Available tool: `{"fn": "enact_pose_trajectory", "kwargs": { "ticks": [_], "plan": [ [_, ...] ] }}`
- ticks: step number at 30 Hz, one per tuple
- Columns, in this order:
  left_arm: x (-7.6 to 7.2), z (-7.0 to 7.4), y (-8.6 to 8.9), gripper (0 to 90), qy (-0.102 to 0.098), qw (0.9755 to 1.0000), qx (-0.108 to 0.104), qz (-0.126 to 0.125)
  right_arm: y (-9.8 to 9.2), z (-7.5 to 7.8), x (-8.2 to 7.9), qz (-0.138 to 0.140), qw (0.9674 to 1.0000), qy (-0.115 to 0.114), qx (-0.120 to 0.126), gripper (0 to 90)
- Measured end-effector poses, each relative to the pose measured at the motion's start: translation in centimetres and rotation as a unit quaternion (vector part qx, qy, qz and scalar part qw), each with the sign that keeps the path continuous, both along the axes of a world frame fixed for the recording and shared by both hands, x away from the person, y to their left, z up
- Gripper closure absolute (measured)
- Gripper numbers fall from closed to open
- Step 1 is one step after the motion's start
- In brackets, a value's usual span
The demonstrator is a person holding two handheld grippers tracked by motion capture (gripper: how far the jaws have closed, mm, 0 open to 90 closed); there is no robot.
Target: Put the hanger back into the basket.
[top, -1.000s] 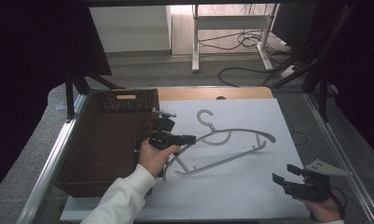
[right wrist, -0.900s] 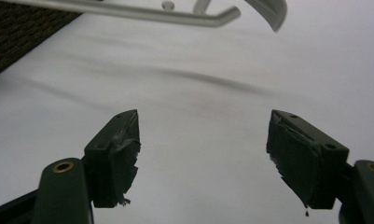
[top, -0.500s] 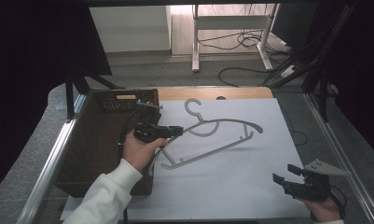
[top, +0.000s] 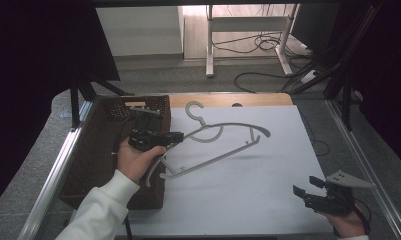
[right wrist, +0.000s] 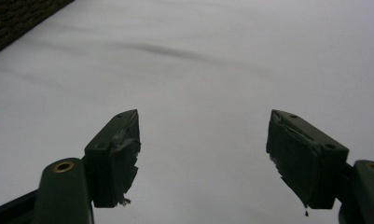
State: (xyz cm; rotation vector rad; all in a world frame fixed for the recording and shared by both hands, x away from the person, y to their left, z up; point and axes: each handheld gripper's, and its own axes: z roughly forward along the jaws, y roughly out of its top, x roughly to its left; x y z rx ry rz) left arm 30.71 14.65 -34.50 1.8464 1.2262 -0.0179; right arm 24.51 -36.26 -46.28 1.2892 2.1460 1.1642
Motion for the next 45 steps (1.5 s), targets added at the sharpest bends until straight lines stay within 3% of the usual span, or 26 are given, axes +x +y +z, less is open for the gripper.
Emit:
{"fn": "enact_pose_trajectory", "kwargs": {
  "ticks": [9, 16, 17, 20, 24, 34, 45],
  "plan": [
    [-1.6, 1.2, 4.4, 81.9, -0.027, 0.9988, 0.017, 0.038, 0.1, -0.1, 0.1, -0.003, 1.0000, 0.004, -0.006, 25.6],
    [-3.4, 1.5, 10.0, 81.9, -0.042, 0.9951, -0.006, 0.089, 0.1, -0.3, 0.2, -0.005, 0.9999, 0.008, -0.006, 25.7],
    [-3.4, 1.5, 10.0, 81.9, -0.042, 0.9951, -0.006, 0.089, 0.1, -0.3, 0.2, -0.005, 0.9999, 0.008, -0.006, 25.7],
    [-4.0, 1.2, 12.4, 81.9, -0.051, 0.9927, -0.016, 0.108, 0.3, -0.3, 0.3, -0.006, 0.9999, 0.009, -0.007, 25.6],
    [-4.3, 0.5, 14.4, 81.9, -0.050, 0.9905, -0.019, 0.127, 0.5, -0.4, 0.4, -0.004, 0.9999, 0.011, -0.009, 25.7],
    [-4.9, -0.4, 18.8, 81.9, -0.072, 0.9840, -0.012, 0.162, 0.6, -0.5, 0.5, -0.007, 0.9998, 0.013, -0.013, 25.7],
    [-4.6, -1.7, 21.5, 81.9, -0.088, 0.9780, -0.014, 0.189, 0.7, -0.6, 0.6, -0.011, 0.9997, 0.014, -0.018, 25.7]
  ]
}}
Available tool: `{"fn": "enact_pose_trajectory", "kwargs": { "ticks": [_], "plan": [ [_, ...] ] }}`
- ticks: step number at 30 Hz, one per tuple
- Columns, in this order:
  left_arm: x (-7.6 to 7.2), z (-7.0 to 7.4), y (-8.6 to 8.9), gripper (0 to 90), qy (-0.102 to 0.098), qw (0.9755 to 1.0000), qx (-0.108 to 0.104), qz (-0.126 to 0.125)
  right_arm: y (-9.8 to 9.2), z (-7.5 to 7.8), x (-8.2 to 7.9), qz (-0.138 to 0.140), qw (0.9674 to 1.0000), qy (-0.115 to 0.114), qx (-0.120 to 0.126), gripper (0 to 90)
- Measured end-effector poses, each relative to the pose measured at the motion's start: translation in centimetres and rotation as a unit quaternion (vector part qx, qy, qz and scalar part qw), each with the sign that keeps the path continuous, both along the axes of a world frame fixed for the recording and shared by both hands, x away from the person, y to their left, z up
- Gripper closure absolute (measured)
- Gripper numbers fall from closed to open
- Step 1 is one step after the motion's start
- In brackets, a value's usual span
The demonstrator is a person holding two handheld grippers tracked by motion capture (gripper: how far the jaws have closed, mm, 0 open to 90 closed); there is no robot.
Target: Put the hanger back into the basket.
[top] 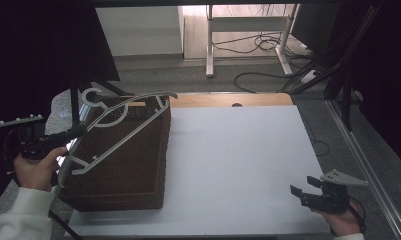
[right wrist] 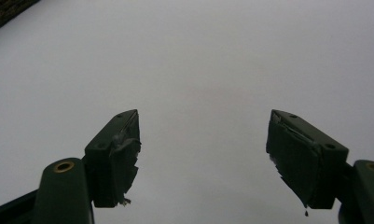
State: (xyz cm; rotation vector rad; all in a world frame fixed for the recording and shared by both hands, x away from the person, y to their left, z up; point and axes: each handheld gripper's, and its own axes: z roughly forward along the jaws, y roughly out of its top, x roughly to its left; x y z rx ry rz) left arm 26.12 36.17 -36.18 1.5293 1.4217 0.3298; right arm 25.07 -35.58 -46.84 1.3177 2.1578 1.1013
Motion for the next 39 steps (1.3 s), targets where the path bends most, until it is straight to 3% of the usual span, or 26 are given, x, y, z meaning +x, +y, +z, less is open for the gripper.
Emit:
{"fn": "enact_pose_trajectory", "kwargs": {
  "ticks": [11, 24, 30, 31, 34, 35, 36, 39],
  "plan": [
    [0.8, -1.8, 1.8, 81.9, -0.006, 0.9996, 0.009, 0.025, 0.0, -0.1, 0.0, 0.000, 1.0000, 0.001, -0.002, 25.6],
    [1.2, -3.0, 2.1, 81.8, -0.016, 0.9993, 0.027, 0.022, 0.1, -0.2, 0.1, 0.001, 1.0000, 0.002, -0.003, 25.6],
    [1.7, -5.1, 2.3, 81.1, -0.014, 0.9993, 0.026, 0.024, 0.0, -0.2, 0.1, 0.001, 1.0000, 0.001, -0.004, 25.6],
    [1.9, -5.9, 2.2, 79.8, -0.006, 0.9997, 0.024, 0.001, 0.0, -0.1, 0.1, 0.002, 1.0000, 0.002, -0.003, 25.6],
    [2.0, -6.2, 2.0, 65.3, -0.001, 0.9993, 0.038, -0.003, 0.0, -0.2, 0.1, 0.001, 1.0000, 0.002, -0.003, 25.6],
    [2.0, -6.1, 1.8, 65.3, -0.002, 0.9988, 0.049, 0.001, 0.0, -0.2, 0.1, 0.000, 1.0000, 0.002, -0.003, 25.6],
    [1.9, -6.0, 1.6, 52.0, -0.001, 0.9989, 0.046, -0.005, 0.0, -0.2, 0.1, 0.000, 1.0000, 0.003, -0.004, 25.6],
    [1.8, -5.7, 1.1, 42.4, 0.000, 0.9985, 0.051, -0.018, 0.0, -0.2, 0.1, 0.001, 1.0000, 0.003, -0.005, 25.6]
  ]
}}
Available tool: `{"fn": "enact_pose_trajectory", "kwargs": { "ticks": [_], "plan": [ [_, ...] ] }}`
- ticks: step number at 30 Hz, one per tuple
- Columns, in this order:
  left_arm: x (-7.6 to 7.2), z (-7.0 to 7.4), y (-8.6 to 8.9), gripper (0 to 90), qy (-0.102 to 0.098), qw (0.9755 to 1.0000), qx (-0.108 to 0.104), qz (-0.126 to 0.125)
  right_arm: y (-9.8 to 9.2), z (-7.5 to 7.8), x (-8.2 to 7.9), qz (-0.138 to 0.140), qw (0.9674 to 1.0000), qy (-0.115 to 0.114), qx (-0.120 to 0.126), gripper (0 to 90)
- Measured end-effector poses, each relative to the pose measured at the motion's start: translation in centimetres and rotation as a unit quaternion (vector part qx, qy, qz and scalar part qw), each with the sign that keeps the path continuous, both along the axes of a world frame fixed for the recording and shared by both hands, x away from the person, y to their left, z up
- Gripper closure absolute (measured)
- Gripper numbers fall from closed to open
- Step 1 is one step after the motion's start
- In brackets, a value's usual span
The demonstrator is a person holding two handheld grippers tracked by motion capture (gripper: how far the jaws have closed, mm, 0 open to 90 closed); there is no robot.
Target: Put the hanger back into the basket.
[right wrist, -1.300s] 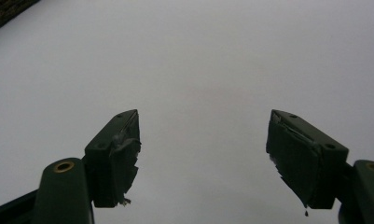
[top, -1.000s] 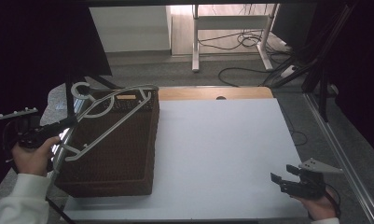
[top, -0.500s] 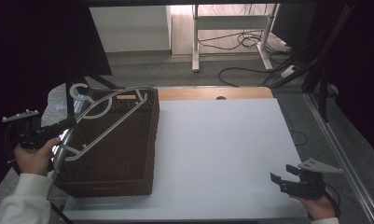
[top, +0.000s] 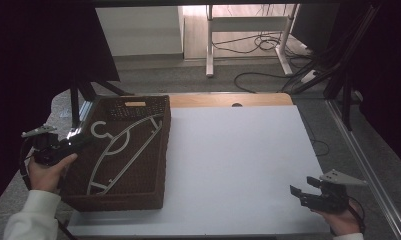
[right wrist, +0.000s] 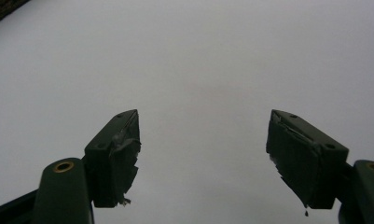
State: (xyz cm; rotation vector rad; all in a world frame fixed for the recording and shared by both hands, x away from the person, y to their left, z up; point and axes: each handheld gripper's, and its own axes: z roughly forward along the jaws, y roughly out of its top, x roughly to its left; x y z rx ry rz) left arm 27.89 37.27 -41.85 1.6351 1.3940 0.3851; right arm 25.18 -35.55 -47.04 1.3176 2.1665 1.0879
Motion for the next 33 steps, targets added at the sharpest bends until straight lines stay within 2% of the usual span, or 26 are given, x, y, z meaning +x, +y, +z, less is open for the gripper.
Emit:
{"fn": "enact_pose_trajectory", "kwargs": {
  "ticks": [3, 4, 5, 6, 9, 11, 13, 22, 26, 30, 33],
  "plan": [
    [-0.1, 0.2, -0.4, 37.4, 0.003, 0.9999, 0.001, -0.010, 0.0, 0.0, 0.0, 0.001, 1.0000, -0.001, 0.000, 25.6],
    [-0.4, 0.5, -1.0, 36.4, 0.001, 0.9998, 0.004, -0.022, 0.0, 0.0, 0.0, 0.001, 1.0000, -0.001, 0.001, 25.6],
    [-0.4, 0.5, -1.0, 35.4, 0.001, 0.9998, 0.004, -0.022, 0.0, 0.0, 0.0, 0.001, 1.0000, -0.001, 0.000, 25.6],
    [-0.6, 0.7, -1.5, 33.6, 0.002, 0.9993, 0.002, -0.037, 0.0, 0.0, 0.0, 0.001, 1.0000, -0.001, 0.000, 25.6],
    [-1.0, 1.1, -2.4, 31.0, -0.001, 0.9989, 0.002, -0.047, 0.1, 0.0, 0.1, 0.004, 1.0000, 0.000, 0.002, 25.5],
    [-1.3, 1.2, -3.0, 29.3, -0.002, 0.9986, -0.006, -0.053, 0.2, 0.0, 0.2, 0.009, 1.0000, 0.000, 0.001, 25.5],
    [-1.6, 1.3, -3.6, 28.3, -0.001, 0.9977, -0.016, -0.066, 0.4, 0.0, 0.3, 0.016, 0.9999, 0.000, 0.002, 25.4],
    [-3.0, 1.3, -7.5, 25.3, 0.004, 0.9944, -0.024, -0.103, 1.5, 0.3, 0.8, 0.038, 0.9993, -0.003, 0.002, 25.2],
    [-3.6, 1.0, -9.7, 25.5, 0.008, 0.9916, -0.029, -0.126, 1.9, 0.3, 1.2, 0.047, 0.9989, -0.002, 0.003, 25.2],
    [-4.1, 0.4, -12.1, 25.3, 0.009, 0.9879, -0.023, -0.153, 2.3, 0.3, 1.6, 0.052, 0.9986, 0.001, 0.005, 25.2],
    [-4.4, 0.3, -13.4, 24.7, 0.006, 0.9854, -0.018, -0.169, 2.9, 0.2, 1.7, 0.066, 0.9978, -0.002, 0.001, 25.2]
  ]
}}
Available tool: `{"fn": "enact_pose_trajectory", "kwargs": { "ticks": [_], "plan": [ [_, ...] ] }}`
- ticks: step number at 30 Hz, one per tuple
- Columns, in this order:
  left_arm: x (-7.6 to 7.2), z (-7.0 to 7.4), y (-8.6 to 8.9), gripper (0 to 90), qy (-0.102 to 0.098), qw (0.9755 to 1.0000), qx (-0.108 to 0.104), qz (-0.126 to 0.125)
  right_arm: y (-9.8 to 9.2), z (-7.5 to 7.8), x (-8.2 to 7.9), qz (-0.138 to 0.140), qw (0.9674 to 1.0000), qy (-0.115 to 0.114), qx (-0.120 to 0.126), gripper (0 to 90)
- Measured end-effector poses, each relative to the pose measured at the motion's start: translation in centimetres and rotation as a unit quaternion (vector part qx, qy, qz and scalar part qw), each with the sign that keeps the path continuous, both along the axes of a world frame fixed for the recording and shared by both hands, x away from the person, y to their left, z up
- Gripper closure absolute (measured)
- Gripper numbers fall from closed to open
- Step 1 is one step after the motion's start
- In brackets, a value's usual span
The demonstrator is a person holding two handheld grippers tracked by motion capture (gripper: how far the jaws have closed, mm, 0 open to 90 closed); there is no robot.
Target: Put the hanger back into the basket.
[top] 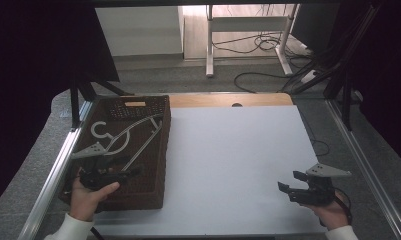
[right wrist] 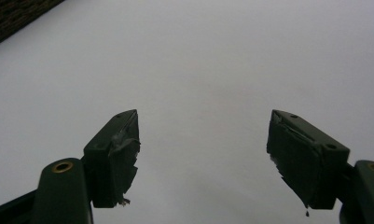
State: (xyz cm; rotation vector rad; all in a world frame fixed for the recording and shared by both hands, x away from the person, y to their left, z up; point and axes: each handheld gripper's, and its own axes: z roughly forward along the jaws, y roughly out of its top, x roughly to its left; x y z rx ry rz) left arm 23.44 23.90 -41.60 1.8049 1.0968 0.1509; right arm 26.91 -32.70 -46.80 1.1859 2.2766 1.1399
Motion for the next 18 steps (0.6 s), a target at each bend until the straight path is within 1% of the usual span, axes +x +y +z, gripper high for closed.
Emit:
{"fn": "enact_pose_trajectory", "kwargs": {
  "ticks": [1, 5, 7, 8, 10, 12, 13, 16, 18],
  "plan": [
    [-0.1, 0.0, -0.3, 24.6, -0.002, 1.0000, 0.000, -0.004, 0.2, 0.0, 0.0, 0.005, 1.0000, -0.003, -0.001, 25.2],
    [-0.5, -0.4, -1.2, 24.5, -0.010, 0.9999, 0.005, -0.011, 0.8, -0.1, 0.0, 0.020, 0.9998, -0.001, 0.000, 25.0],
    [-0.8, -0.7, -1.4, 24.5, -0.011, 0.9998, -0.006, -0.017, 1.0, -0.1, 0.1, 0.026, 0.9997, 0.000, 0.001, 24.9],
    [-0.9, -0.8, -1.5, 24.6, -0.010, 0.9997, -0.007, -0.021, 1.1, -0.1, 0.1, 0.028, 0.9996, 0.000, 0.001, 24.9],
    [-1.0, -0.9, -1.8, 24.5, -0.010, 0.9996, 0.004, -0.026, 1.3, 0.0, 0.2, 0.033, 0.9994, -0.001, 0.004, 24.9],
    [-1.0, -0.9, -1.8, 24.5, -0.011, 0.9996, 0.005, -0.026, 1.3, 0.1, 0.2, 0.040, 0.9992, -0.007, 0.004, 24.9],
    [-1.0, -1.0, -1.9, 24.6, -0.007, 0.9996, 0.003, -0.029, 1.2, 0.2, 0.2, 0.039, 0.9992, -0.008, 0.005, 24.8],
    [-1.1, -1.0, -2.0, 24.5, -0.012, 0.9994, 0.010, -0.030, 1.3, 0.3, 0.1, 0.040, 0.9991, -0.010, 0.006, 24.4],
    [-1.2, -0.9, -2.0, 24.5, -0.015, 0.9994, 0.009, -0.029, 1.5, 0.3, 0.1, 0.049, 0.9987, -0.011, 0.009, 22.5]
  ]
}}
